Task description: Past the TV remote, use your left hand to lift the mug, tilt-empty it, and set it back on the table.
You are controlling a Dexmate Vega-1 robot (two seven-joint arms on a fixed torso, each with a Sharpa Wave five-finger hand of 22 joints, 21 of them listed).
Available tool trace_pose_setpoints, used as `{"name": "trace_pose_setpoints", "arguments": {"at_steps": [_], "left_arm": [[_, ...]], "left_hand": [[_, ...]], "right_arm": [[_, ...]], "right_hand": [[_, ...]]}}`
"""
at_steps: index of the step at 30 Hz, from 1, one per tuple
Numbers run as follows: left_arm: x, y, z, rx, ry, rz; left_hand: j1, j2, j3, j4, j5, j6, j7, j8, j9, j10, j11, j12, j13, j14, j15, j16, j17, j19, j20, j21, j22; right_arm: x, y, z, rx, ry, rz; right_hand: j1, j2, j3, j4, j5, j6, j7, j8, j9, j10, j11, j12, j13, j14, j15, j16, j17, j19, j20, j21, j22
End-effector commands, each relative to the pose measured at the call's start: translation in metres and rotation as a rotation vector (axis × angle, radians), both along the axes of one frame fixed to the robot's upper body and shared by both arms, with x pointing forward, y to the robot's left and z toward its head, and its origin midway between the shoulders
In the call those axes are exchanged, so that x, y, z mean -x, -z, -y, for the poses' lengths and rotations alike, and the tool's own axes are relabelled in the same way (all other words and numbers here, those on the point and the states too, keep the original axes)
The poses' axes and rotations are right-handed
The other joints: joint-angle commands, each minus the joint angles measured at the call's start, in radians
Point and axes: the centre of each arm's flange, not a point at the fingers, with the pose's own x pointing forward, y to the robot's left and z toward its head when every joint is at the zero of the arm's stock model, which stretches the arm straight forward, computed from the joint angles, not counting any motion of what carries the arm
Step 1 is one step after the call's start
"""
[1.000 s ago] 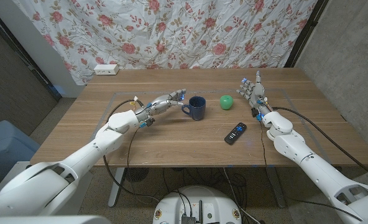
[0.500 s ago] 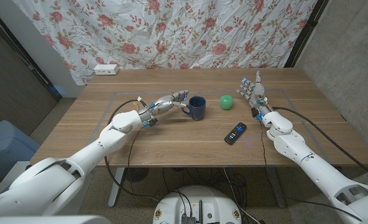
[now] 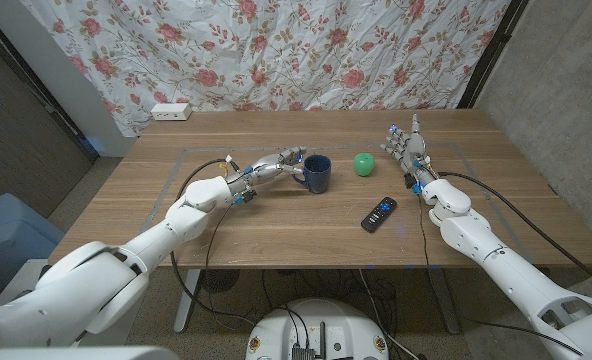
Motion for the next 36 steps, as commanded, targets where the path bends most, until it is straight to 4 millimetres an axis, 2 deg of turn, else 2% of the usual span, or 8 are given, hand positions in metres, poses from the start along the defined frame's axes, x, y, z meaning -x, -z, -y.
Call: {"name": "trace_pose_setpoints", "arguments": {"at_steps": [1,13,23,29,36], "left_arm": [[-0.004,0.006,0.009,-0.038,0.013,0.001],[-0.009,0.003,0.014,-0.045,0.007,0.024],[-0.008,0.010,0.024,-0.052,0.024,0.020],[-0.009,0.011,0.027,-0.043,0.017,0.024],[-0.011,0.012,0.025,-0.014,-0.015,0.033]], "left_hand": [[0.007,-0.006,-0.006,0.000,0.004,-0.068,0.007,0.001,0.002,-0.063,0.002,0.002,0.004,-0.095,-0.001,0.002,0.002,-0.107,-0.003,0.008,0.004],[0.016,-0.013,-0.008,0.000,0.006,-0.050,0.012,0.008,0.002,-0.042,0.010,0.006,0.004,-0.077,0.002,0.003,0.002,-0.089,-0.001,0.010,0.004],[0.026,-0.018,-0.010,0.000,0.007,-0.032,0.019,0.013,0.002,-0.025,0.009,0.008,0.004,-0.055,0.001,0.006,0.002,-0.072,0.008,0.011,0.004],[0.044,-0.024,-0.012,0.000,0.007,0.018,0.021,0.028,0.003,0.016,0.003,0.014,0.004,-0.018,-0.007,0.008,0.002,-0.047,0.008,0.012,0.004],[0.056,-0.025,-0.013,0.000,0.007,0.038,0.032,0.034,0.003,0.039,0.011,0.017,0.005,0.002,-0.002,0.009,0.002,-0.033,0.011,0.012,0.003]], "right_arm": [[0.000,0.000,0.000,0.000,0.000,0.000],[0.000,0.000,0.000,0.000,0.000,0.000],[0.000,0.000,0.000,0.000,0.000,0.000],[0.000,0.000,0.000,0.000,0.000,0.000],[0.000,0.000,0.000,0.000,0.000,0.000]], "right_hand": [[-0.009,0.050,0.000,0.007,0.006,0.007,-0.001,0.005,0.005,0.002,-0.003,0.006,0.004,0.007,-0.006,0.005,0.004,0.006,-0.002,0.005,0.002],[-0.009,0.050,0.000,0.007,0.006,0.007,-0.001,0.005,0.005,0.004,-0.003,0.006,0.004,0.007,-0.005,0.005,0.004,0.005,-0.002,0.005,0.002],[-0.009,0.050,0.000,0.007,0.006,0.007,-0.001,0.005,0.005,0.002,-0.003,0.005,0.004,0.007,-0.004,0.005,0.004,0.006,-0.003,0.005,0.002],[-0.009,0.050,0.000,0.007,0.006,0.007,-0.001,0.005,0.005,0.002,-0.003,0.006,0.004,0.007,-0.006,0.005,0.004,0.005,-0.002,0.005,0.002],[-0.009,0.050,0.000,0.007,0.006,0.006,-0.001,0.005,0.005,0.002,-0.002,0.005,0.004,0.007,-0.003,0.005,0.004,0.005,-0.002,0.005,0.002]]}}
